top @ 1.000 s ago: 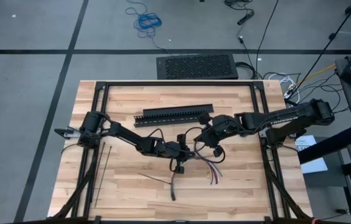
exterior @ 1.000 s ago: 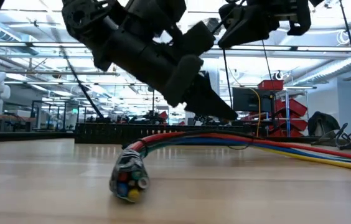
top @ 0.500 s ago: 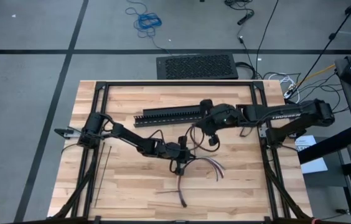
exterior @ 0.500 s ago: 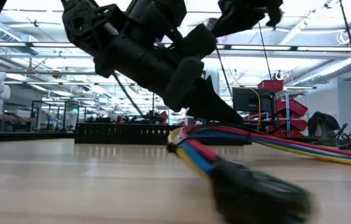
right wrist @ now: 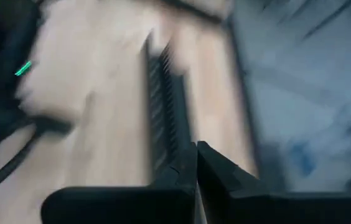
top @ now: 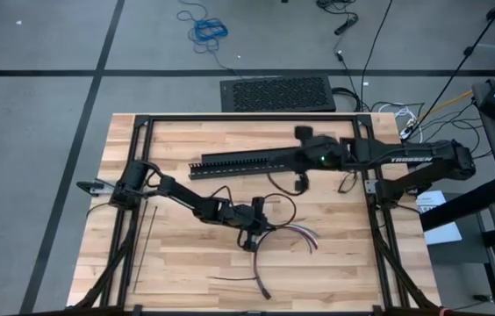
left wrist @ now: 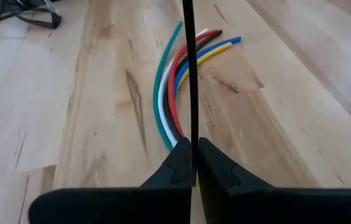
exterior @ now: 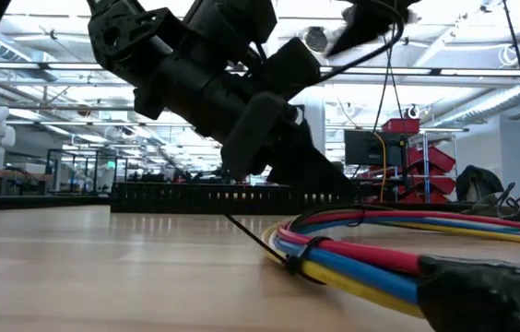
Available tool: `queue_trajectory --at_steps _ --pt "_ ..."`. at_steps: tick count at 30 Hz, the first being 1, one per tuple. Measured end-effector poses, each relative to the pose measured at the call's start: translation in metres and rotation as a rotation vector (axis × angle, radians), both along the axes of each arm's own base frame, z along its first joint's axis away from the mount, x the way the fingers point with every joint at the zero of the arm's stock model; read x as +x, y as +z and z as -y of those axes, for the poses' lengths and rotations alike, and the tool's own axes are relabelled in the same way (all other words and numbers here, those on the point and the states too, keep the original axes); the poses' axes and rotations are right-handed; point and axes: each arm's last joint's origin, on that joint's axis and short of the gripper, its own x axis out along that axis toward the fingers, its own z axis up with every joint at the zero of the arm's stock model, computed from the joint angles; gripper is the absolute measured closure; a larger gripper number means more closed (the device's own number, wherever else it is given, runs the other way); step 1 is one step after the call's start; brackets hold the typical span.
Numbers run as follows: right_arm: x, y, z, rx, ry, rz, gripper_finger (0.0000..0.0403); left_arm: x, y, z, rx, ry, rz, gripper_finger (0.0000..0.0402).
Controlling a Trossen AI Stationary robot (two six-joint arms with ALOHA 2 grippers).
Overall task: Ziptie cables
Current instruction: Wrap the cable wire using a zip tie
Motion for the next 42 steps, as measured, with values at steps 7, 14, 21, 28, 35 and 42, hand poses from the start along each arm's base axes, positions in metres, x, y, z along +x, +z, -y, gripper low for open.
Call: queue_trajectory --at_steps 7,14,21,28,35,42 --pt "-0.022 -0.083 -0.018 0.323 0.003 -0.255 0.0331 0.000 0.001 0.001 0.029 -0.016 0.010 0.0393" --pt "-0.025 -0.146 -0.045 0.402 0.244 0.086 0.0257 0.001 0.003 0.003 0.015 -0.058 0.034 0.0393" --pt "-0.029 -0.161 -0.054 0.414 0.344 0.111 0.0263 0.003 0.007 0.003 0.000 -0.071 0.072 0.0393" --pt "-0.014 -0.170 -0.066 0.387 0.439 0.109 0.0268 0.004 0.009 0.003 -0.006 -0.070 0.093 0.0393" --pt "0.006 -0.163 -0.080 0.376 0.531 0.104 0.0268 0.004 0.009 0.002 -0.024 -0.061 0.086 0.0393" --pt "0.007 -0.162 -0.085 0.381 0.555 0.086 0.0279 0.004 0.009 0.002 -0.027 -0.058 0.079 0.0393"
